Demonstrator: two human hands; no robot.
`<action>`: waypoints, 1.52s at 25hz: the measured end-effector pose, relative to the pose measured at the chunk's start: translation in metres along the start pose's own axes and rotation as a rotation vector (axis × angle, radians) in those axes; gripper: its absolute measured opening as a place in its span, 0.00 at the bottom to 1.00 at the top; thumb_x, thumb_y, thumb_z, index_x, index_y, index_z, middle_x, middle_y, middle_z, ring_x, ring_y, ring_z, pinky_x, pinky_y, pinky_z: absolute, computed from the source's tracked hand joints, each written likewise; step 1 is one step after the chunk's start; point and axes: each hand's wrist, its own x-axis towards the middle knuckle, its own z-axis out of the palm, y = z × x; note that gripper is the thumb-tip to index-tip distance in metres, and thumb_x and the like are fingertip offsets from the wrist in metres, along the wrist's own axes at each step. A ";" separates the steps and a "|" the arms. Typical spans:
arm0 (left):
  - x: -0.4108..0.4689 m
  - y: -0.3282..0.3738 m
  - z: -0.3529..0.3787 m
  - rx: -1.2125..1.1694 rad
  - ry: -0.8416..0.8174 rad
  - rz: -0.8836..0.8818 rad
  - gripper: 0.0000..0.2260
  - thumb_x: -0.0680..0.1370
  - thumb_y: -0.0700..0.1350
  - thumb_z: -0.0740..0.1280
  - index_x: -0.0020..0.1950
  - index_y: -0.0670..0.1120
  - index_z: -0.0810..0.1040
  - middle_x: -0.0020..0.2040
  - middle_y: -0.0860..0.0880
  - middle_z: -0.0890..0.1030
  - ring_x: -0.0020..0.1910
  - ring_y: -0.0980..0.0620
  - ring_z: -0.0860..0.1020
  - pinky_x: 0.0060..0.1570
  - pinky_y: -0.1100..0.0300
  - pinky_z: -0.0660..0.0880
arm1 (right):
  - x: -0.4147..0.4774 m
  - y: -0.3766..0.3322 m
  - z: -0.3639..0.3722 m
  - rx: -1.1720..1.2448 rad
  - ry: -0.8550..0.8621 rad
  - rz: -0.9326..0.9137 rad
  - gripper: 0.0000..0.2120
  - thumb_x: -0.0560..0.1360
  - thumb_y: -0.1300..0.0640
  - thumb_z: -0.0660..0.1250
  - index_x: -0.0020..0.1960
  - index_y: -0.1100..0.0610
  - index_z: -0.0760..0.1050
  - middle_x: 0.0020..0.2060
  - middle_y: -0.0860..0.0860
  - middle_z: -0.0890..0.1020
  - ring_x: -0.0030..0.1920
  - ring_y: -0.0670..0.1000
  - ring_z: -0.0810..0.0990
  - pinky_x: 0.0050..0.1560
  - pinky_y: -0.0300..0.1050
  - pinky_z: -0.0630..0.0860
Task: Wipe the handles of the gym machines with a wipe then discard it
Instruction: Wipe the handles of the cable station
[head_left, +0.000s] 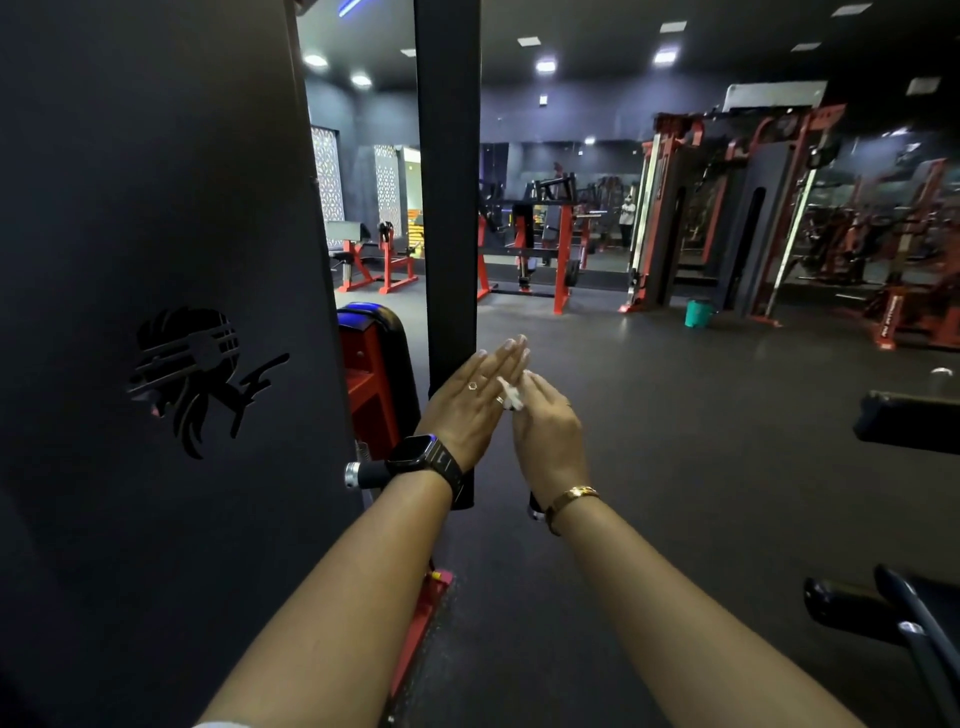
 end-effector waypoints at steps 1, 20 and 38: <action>-0.002 -0.001 0.000 -0.014 0.003 -0.048 0.39 0.76 0.49 0.56 0.75 0.37 0.32 0.76 0.44 0.36 0.74 0.47 0.37 0.73 0.51 0.41 | -0.003 -0.001 0.002 -0.037 -0.012 -0.089 0.20 0.70 0.69 0.71 0.62 0.66 0.76 0.57 0.62 0.80 0.58 0.59 0.79 0.59 0.49 0.75; -0.017 -0.007 -0.004 -0.657 -0.184 -0.461 0.40 0.78 0.55 0.58 0.72 0.46 0.28 0.71 0.48 0.24 0.70 0.53 0.24 0.68 0.57 0.24 | 0.005 0.005 0.005 -0.148 -0.046 -0.433 0.17 0.72 0.61 0.71 0.60 0.62 0.78 0.59 0.60 0.79 0.61 0.59 0.78 0.62 0.55 0.74; -0.017 -0.010 -0.015 -0.698 -0.264 -0.472 0.50 0.74 0.49 0.68 0.71 0.47 0.24 0.69 0.50 0.20 0.69 0.54 0.21 0.66 0.60 0.22 | 0.004 0.018 -0.006 -0.039 -0.009 -0.201 0.20 0.65 0.67 0.74 0.56 0.64 0.78 0.50 0.59 0.81 0.51 0.61 0.80 0.46 0.54 0.81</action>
